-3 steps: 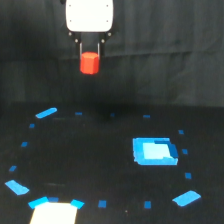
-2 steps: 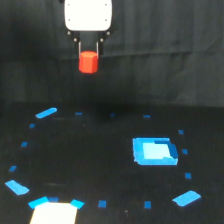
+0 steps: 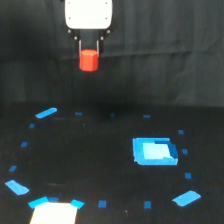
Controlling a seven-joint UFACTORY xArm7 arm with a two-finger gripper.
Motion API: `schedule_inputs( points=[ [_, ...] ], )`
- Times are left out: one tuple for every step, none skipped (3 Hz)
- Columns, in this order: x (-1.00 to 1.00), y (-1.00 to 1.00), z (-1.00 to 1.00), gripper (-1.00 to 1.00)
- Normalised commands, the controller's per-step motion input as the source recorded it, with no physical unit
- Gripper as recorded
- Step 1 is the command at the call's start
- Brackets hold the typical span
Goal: Pick up the red object from the table
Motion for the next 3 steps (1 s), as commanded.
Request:
schedule_inputs(
  points=[
    [0.05, 0.02, 0.18, -1.00],
    [0.22, 0.26, 0.20, -1.00],
    [-0.09, 0.00, 0.24, -0.98]
  ],
)
